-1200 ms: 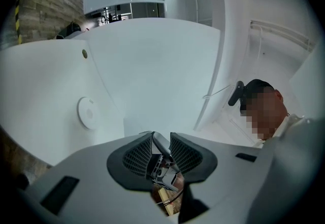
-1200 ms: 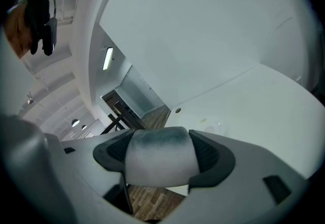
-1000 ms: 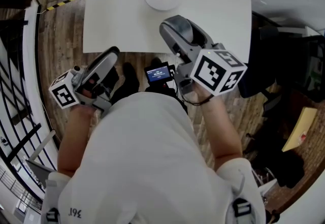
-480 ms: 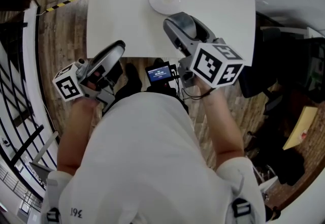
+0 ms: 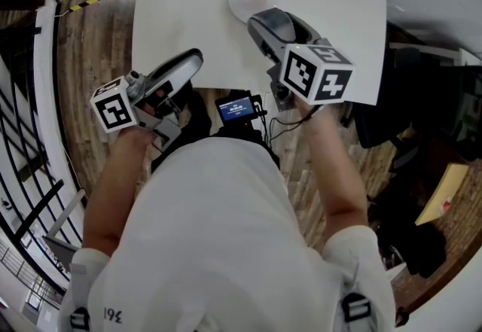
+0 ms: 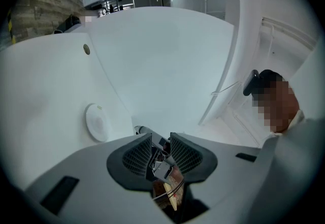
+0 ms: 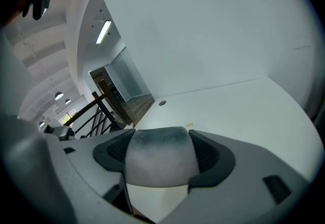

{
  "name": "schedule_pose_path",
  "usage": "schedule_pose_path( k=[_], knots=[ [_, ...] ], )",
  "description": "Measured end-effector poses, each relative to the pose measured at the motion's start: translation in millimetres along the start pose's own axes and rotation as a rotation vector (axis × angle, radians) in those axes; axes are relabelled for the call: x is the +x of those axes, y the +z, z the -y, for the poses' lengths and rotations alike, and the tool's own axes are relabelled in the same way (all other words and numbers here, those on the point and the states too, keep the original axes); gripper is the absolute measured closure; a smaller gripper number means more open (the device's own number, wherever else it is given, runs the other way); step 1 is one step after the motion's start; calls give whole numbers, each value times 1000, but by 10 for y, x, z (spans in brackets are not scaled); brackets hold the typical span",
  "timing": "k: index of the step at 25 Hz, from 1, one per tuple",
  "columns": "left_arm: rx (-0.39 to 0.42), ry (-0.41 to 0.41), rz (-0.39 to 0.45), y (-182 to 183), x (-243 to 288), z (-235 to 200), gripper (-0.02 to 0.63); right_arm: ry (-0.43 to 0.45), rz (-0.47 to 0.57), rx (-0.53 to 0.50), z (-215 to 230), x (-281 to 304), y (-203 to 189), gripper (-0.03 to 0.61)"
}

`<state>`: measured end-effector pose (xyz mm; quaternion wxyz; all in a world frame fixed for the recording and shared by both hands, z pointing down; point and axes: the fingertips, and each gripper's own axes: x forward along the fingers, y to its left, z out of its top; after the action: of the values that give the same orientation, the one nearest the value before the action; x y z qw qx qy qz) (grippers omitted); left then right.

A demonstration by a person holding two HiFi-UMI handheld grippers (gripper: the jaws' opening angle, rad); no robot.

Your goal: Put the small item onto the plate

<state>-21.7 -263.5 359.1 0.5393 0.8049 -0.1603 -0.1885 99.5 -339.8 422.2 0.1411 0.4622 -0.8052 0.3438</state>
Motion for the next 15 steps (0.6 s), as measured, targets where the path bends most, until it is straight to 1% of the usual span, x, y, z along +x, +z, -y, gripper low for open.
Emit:
schedule_pose_path(
  k=[4,7,11,15],
  knots=[
    [26,33,-45,-36,82,-143,505,-24,-50,-95,127,222,-26,259],
    [28,49,-66,-58,135,-240,505,-48,-90,-189,225,408,-19,259],
    [25,68,-83,-71,211,-336,505,-95,-155,-326,417,682,-61,259],
    [22,82,-88,-81,241,-388,505,-135,-249,-438,583,926,-210,259]
  ],
)
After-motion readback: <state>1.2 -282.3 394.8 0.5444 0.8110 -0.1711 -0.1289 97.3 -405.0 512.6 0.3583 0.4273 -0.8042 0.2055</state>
